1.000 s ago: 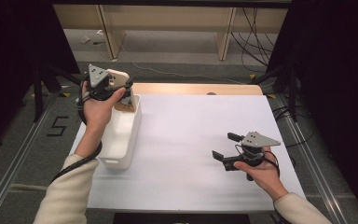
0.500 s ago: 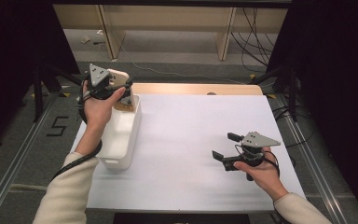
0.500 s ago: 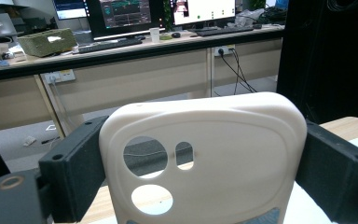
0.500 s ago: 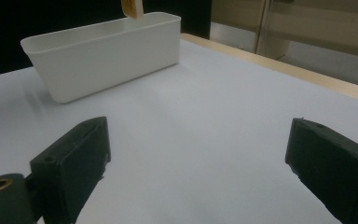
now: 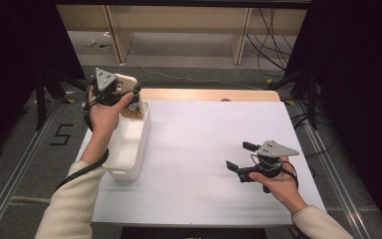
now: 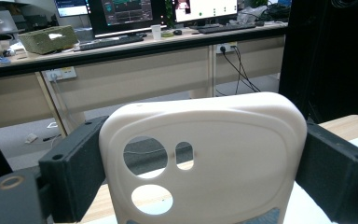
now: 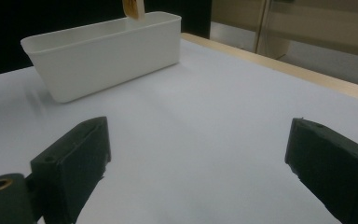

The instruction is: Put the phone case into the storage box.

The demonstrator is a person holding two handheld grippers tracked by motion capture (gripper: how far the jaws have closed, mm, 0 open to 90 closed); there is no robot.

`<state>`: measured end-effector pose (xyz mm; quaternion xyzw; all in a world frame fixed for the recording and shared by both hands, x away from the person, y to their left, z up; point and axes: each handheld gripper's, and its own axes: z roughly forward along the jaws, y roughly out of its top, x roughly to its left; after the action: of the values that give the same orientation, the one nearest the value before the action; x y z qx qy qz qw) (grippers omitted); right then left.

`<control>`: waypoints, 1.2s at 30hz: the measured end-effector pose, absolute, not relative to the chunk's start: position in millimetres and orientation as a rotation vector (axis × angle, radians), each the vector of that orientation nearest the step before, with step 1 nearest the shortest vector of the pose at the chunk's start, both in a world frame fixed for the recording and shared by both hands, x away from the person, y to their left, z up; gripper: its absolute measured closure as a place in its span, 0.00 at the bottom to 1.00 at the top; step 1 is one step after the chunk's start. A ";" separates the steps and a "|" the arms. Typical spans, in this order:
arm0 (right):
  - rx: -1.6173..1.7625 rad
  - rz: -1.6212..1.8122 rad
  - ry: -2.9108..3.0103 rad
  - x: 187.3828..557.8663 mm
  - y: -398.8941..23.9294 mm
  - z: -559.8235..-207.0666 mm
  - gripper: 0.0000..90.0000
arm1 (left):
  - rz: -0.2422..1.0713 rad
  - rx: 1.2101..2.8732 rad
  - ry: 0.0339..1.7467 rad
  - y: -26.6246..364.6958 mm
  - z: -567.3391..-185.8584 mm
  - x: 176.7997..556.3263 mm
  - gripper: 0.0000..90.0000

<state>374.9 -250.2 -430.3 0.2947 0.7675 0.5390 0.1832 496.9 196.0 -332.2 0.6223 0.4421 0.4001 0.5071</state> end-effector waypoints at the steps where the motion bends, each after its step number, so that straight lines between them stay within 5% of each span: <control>1: 0.832 1.520 2.164 374.9 -250.3 -430.2 0.09 | 0.964 1.500 1.067 196.0 -332.4 497.3 0.11; 36: 0.832 1.524 2.161 374.9 -250.4 -430.3 0.09 | 0.948 1.518 1.071 195.5 -335.1 510.3 0.11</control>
<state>374.9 -250.4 -430.3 0.2952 0.7663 0.5404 0.1835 510.3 195.5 -335.1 0.6286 0.4435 0.3928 0.5039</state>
